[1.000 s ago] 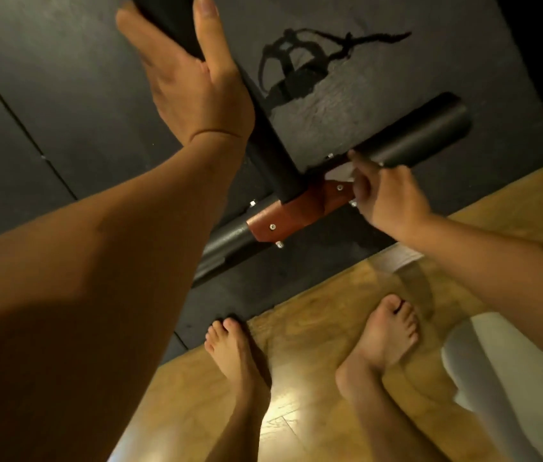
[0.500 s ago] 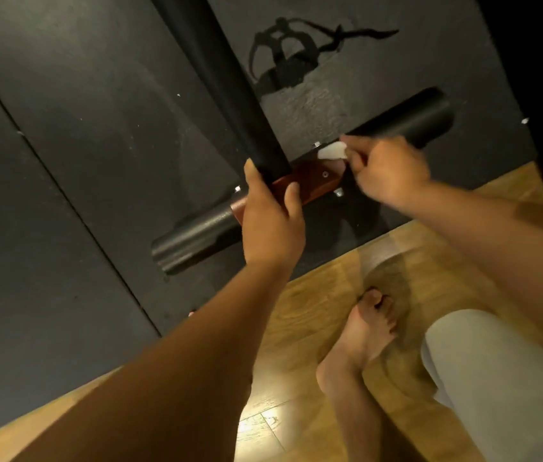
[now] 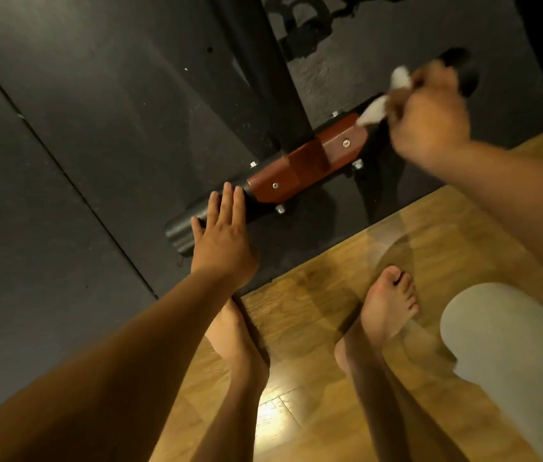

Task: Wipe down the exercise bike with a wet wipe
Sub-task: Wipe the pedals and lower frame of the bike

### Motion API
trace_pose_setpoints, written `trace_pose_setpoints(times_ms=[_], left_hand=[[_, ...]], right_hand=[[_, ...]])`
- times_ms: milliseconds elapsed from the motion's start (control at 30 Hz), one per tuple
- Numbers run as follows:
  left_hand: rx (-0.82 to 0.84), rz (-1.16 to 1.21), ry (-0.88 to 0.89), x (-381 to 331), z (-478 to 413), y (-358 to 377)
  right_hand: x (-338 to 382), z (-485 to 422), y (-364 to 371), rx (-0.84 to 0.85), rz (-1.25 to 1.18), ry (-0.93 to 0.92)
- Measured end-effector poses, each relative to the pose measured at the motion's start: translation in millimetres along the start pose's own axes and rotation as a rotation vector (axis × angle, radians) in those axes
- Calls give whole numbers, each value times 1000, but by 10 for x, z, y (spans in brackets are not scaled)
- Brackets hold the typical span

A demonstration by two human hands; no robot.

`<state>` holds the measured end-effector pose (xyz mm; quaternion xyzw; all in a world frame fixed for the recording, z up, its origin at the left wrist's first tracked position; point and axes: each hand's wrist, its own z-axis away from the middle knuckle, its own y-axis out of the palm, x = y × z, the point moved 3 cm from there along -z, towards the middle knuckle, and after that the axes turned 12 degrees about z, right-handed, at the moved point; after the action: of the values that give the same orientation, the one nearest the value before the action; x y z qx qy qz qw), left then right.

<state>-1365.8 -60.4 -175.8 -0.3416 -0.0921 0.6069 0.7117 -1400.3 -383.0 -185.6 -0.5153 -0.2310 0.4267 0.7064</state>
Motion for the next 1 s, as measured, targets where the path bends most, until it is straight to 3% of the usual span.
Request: trace_pose_setpoints(times_ms=[67,100,200,300,367,433,467,500,633,700,833,900,1000], left_hand=[[-26,7,18,57,12,40],[-55,24,15,78,38,74],[-113,81,-49,152,182,160],[-87,54,-36,253,228,138],[-78,37,-10,317,199,81],[-81,74,-3,305,188,59],[-84,101,-5,273,189,62],[-82,122,-11,232,189,67],[-30,61,-39,190,138,-49],[12,-36,-32,187,94,-144],[68,-124,-39,140,43,-216],[81,-94,-57,134,56,-194],[66,-48,-71,113,66,-171]], right_hand=[[-144,-256,18,37,26,140],[-57,-274,65,61,68,120],[425,-5,165,97,55,-140],[277,25,121,73,101,-320],[-217,-319,146,83,226,-236],[-676,-594,51,130,158,1],[-719,-630,28,130,157,36],[-631,-600,45,107,174,6],[218,-68,120,115,-5,-405],[191,-158,146,75,52,-432],[-474,-650,166,52,204,-31],[-605,-790,222,96,-134,161],[-536,-727,260,-69,-634,539]])
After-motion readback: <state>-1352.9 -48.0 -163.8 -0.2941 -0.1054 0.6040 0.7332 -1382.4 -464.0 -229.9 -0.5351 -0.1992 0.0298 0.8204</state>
